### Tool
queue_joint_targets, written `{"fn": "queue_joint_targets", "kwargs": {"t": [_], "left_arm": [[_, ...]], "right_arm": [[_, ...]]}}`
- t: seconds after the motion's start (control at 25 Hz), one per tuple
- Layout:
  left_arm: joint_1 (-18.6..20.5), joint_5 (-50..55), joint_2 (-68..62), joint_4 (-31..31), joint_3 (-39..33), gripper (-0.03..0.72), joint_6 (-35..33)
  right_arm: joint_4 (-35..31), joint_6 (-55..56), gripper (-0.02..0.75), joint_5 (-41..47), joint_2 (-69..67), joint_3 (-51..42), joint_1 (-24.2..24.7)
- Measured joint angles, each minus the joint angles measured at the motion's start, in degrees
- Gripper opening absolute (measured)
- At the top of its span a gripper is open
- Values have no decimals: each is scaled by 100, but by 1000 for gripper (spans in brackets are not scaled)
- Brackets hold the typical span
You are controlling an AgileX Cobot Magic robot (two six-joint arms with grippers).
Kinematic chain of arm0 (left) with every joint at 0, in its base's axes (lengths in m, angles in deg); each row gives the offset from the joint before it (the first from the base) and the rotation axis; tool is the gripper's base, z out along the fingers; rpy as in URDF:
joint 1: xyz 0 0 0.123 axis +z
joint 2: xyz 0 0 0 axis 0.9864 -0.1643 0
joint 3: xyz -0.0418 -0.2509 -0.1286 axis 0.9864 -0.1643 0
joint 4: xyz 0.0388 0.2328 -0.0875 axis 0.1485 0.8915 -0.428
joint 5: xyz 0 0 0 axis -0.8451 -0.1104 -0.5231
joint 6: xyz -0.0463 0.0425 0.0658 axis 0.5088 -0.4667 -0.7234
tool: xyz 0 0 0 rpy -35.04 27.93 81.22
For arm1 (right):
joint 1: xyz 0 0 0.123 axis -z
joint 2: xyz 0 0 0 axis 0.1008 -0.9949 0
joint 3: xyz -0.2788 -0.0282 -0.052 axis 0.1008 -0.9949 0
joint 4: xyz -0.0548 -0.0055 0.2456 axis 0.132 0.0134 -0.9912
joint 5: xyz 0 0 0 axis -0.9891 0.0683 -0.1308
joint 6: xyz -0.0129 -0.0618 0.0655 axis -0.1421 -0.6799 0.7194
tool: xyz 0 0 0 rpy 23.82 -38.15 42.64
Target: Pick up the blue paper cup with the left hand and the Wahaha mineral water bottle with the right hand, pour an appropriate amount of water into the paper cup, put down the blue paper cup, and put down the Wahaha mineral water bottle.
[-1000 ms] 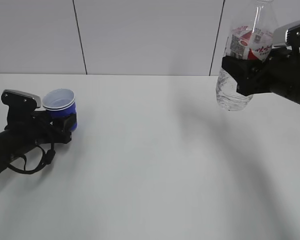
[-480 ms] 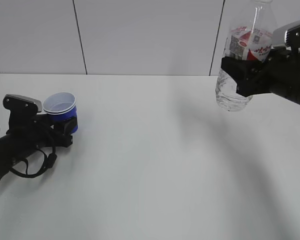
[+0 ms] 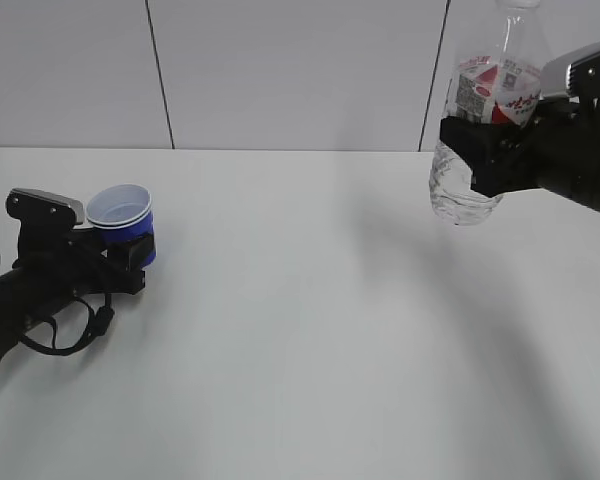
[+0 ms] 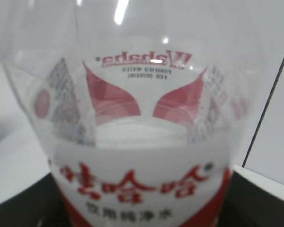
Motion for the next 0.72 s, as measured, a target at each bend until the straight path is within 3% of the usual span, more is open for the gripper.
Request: {"fn": "queue_joint_targets", "kwargs": {"t": [0.2, 0.52, 0.72], "left_arm": [[0, -10, 0, -17, 0, 433, 0], [0, 13, 0, -17, 10, 533, 0], [0, 21, 0, -26, 10, 554, 0]], "right_arm": [[9, 0, 432, 0, 0, 0, 0], [9, 0, 432, 0, 0, 0, 0], [9, 0, 432, -11, 0, 0, 0]]}}
